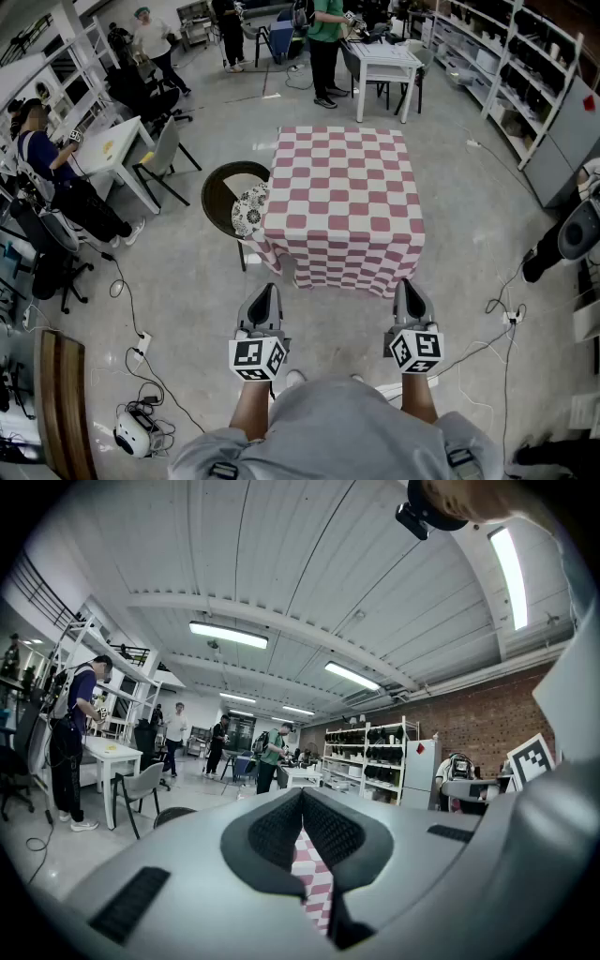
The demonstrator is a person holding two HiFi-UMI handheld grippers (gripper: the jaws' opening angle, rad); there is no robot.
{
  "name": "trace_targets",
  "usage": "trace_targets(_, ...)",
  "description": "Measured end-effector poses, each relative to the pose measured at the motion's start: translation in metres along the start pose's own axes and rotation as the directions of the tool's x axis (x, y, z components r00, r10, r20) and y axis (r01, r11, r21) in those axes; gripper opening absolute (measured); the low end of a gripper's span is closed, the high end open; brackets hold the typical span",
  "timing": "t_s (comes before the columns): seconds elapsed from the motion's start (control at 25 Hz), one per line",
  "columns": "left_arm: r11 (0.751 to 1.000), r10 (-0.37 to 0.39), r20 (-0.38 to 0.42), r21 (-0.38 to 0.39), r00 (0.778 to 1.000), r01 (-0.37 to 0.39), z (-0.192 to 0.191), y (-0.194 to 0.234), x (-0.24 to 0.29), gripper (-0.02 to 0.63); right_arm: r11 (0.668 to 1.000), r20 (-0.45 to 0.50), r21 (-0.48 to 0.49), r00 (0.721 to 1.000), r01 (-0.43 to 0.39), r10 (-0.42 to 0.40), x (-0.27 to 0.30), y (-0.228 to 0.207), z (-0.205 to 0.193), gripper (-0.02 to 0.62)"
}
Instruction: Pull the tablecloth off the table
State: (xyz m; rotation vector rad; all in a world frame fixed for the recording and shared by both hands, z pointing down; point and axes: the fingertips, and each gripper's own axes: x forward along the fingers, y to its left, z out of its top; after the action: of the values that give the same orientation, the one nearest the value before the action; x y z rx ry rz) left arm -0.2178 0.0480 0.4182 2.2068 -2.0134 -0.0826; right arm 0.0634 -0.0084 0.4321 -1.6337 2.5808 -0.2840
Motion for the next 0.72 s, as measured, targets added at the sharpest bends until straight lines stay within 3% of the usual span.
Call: trace_targets(0.72, 1.000, -0.008, -0.012, 0.006, 1.000, 0.008, -0.009, -0.039, -0.008, 0.006, 1.000, 0.010, -0.012, 1.000, 0.006, -0.006, -0.028, -0.025, -0.004, 0.003)
